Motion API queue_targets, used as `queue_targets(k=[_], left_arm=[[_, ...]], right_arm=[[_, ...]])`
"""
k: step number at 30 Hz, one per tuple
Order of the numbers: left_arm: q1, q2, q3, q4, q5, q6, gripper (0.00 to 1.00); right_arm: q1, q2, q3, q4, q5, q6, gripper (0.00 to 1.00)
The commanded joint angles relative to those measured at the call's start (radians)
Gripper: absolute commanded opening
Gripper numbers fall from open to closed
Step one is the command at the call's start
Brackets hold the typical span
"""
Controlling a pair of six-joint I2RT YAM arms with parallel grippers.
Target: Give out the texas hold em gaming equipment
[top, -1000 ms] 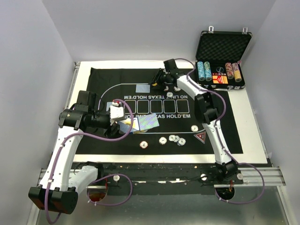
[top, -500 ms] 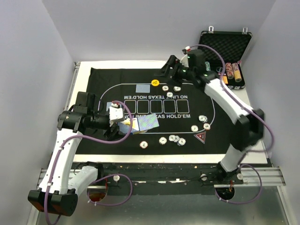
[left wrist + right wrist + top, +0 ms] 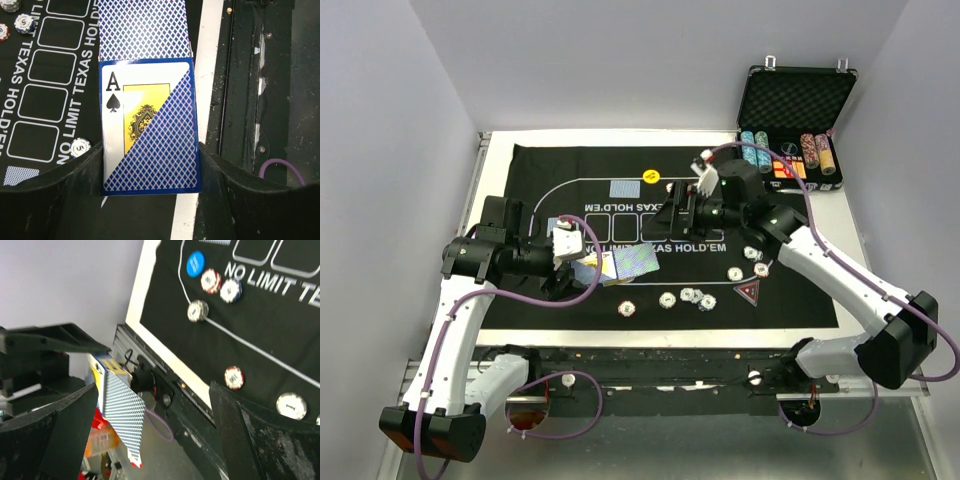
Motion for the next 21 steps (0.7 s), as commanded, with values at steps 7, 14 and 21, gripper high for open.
queue_targets(k=[7, 14, 21], left_arm=[[0.004, -0.010, 0.020, 0.032, 0.050, -0.025, 0.20], [0.003, -0.007, 0.015, 0.035, 0.048, -0.026, 0.20], [0.003, 0.000, 0.018, 0.041, 0.047, -0.025, 0.20]], right_arm=[[0.086, -0.005, -0.070, 0.051, -0.058, 0.055, 1.00], [0.106, -0.048, -0.168, 0.140, -0.101, 0.146, 0.79], [0.106, -0.108, -0.205, 0.164, -0.094, 0.193, 0.47]])
